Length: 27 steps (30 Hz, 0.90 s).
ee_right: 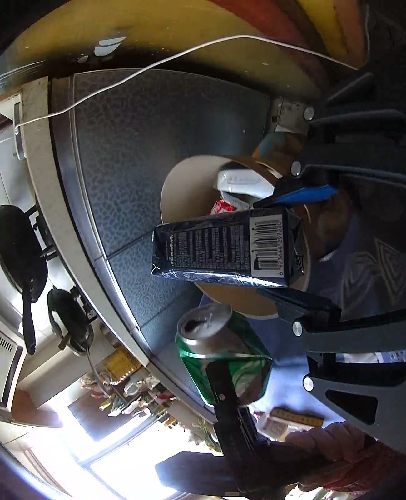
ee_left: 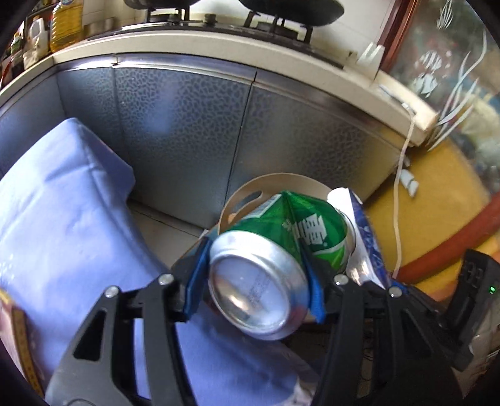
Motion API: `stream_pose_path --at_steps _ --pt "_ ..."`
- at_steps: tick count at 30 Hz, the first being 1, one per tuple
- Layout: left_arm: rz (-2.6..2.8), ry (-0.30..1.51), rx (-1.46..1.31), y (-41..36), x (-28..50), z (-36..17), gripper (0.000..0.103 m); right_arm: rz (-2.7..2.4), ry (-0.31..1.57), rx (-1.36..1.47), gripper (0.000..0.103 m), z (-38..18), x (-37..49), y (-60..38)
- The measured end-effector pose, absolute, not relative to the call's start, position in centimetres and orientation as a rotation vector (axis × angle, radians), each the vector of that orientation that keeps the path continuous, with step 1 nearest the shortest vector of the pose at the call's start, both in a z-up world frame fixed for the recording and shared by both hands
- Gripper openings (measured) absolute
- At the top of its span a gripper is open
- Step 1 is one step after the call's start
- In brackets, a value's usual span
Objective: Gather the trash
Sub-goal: 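Carry the can and carton to the wastebasket and open both tools, then move both open tools back over the table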
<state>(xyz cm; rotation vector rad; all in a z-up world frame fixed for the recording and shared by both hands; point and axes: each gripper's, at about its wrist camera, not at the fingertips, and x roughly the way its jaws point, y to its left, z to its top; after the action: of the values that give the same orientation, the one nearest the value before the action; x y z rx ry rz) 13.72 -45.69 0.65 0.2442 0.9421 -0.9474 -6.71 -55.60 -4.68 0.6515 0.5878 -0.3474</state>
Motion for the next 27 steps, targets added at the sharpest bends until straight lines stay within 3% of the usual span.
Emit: stream_pose_path --at_steps 4,6,8,27 --pt "-0.882 0.954 0.301 -48.7 14.8 -1.5 0.052 -0.360 0.590 0.665 0.051 -5.5 -5.3 -57.1" --pt "-0.853 0.948 0.331 -49.7 15.1 -2.4 0.052 -0.386 0.561 0.673 0.068 -5.6 -5.4 -57.4" --pt "-0.841 0.952 0.351 -50.3 15.1 -2.9 0.052 -0.384 0.529 0.682 0.073 -5.4 -5.9 -57.4" --pt "-0.815 0.822 0.349 -45.2 10.2 1.3 0.057 -0.399 0.430 0.726 0.073 -1.6 -9.9 -54.1"
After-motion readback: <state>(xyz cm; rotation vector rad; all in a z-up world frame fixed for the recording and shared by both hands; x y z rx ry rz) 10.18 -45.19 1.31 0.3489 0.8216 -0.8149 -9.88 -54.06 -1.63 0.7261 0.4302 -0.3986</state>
